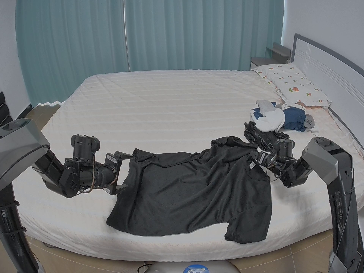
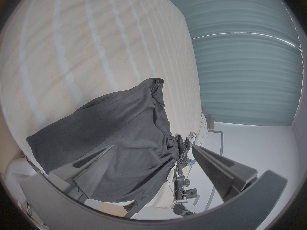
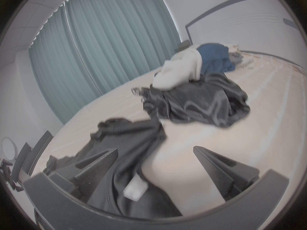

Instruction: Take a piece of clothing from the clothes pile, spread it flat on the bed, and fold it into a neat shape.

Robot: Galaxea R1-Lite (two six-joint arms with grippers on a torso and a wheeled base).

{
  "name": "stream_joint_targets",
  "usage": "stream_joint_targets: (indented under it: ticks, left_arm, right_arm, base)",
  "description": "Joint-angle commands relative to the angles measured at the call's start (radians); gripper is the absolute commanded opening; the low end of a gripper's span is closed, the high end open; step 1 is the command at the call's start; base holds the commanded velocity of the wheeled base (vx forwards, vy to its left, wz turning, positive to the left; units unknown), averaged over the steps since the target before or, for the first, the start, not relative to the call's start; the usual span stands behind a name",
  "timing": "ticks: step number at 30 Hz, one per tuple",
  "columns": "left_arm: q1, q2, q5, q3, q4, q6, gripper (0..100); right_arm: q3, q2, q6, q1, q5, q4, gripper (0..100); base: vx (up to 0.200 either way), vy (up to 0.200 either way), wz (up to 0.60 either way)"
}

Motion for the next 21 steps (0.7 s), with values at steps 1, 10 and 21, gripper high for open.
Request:
stream_joint_targets:
  ticks: [1,10,21]
  left_arm:
    - [-0.002,-0.006,0.001,0.017,0.0,0.015,100]
    - [-0.002,-0.002,0.001,0.02,-0.002,0.015,100]
    - [-0.002,-0.002,0.001,0.02,0.0,0.017,100]
  right_arm:
    - [0.364,-0.181,0.001,-0.032,0.096,-0.087,100]
    - [0.512,-0.183,0.004,-0.041,0.169,-0.113,100]
    - [0.55,-0.187,0.007,-0.048,0.205,-0.12,100]
  base:
    - [0.0,0.0,0.0]
    - [0.0,0.0,0.0]
    - [0.0,0.0,0.0]
